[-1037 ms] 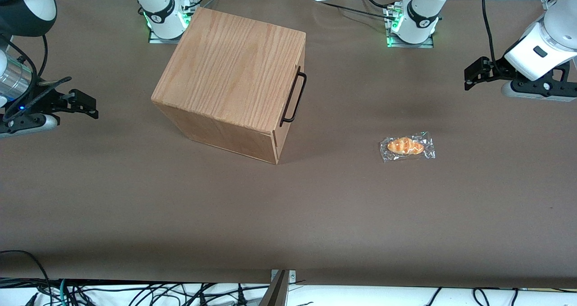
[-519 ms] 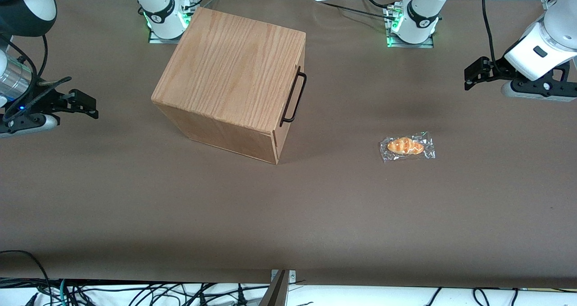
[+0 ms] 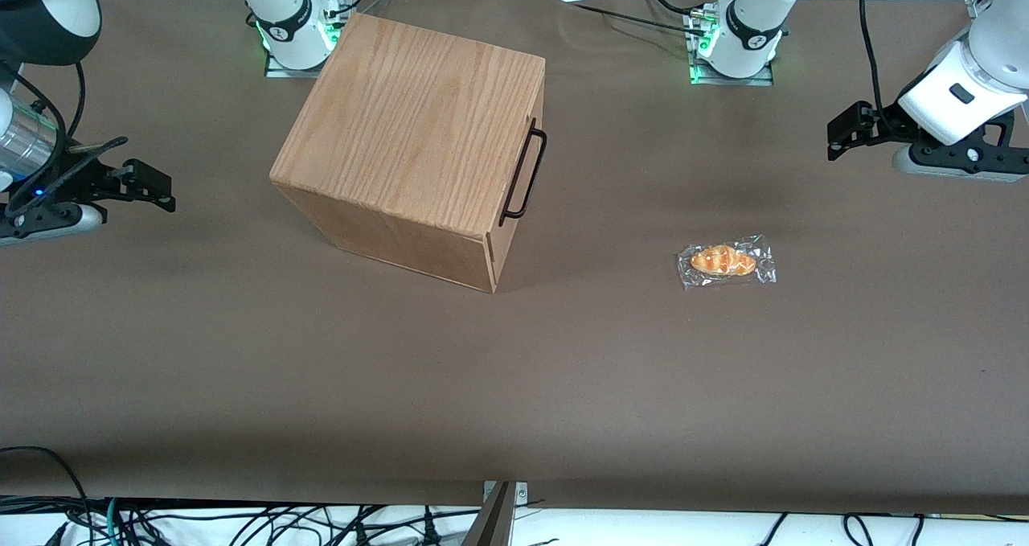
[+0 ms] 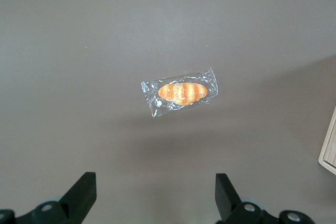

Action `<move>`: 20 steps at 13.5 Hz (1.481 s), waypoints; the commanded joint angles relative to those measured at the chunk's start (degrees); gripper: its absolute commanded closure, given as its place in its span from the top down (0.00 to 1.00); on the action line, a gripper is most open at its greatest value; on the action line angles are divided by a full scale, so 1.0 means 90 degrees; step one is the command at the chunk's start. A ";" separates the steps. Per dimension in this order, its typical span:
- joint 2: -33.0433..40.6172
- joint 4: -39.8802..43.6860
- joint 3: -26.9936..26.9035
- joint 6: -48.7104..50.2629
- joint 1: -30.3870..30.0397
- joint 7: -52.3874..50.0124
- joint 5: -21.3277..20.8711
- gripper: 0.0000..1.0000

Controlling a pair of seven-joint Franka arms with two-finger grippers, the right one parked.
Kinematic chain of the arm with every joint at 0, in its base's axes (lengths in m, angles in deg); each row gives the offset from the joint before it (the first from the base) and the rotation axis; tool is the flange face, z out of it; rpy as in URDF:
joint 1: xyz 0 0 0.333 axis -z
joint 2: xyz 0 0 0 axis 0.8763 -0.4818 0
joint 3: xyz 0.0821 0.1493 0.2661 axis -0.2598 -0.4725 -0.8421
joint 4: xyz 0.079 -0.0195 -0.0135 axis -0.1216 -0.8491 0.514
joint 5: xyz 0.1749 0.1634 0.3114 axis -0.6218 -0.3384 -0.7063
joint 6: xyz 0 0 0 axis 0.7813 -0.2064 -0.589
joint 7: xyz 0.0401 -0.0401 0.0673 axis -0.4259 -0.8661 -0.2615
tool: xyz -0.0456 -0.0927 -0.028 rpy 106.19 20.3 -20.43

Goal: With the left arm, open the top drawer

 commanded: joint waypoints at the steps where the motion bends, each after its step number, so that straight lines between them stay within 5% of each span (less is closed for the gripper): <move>1: -0.0082 0.0187 -0.0010 0.0156 0.0034 0.0029 -0.0069 1.00; 11: -0.0267 0.0177 0.0009 0.0594 0.0092 0.0145 -0.0049 1.00; 17: -0.0833 0.0196 0.0009 0.0684 0.0462 0.0166 0.1910 1.00; 20: -0.1438 0.0431 0.0009 0.0041 0.0930 0.0108 0.2518 1.00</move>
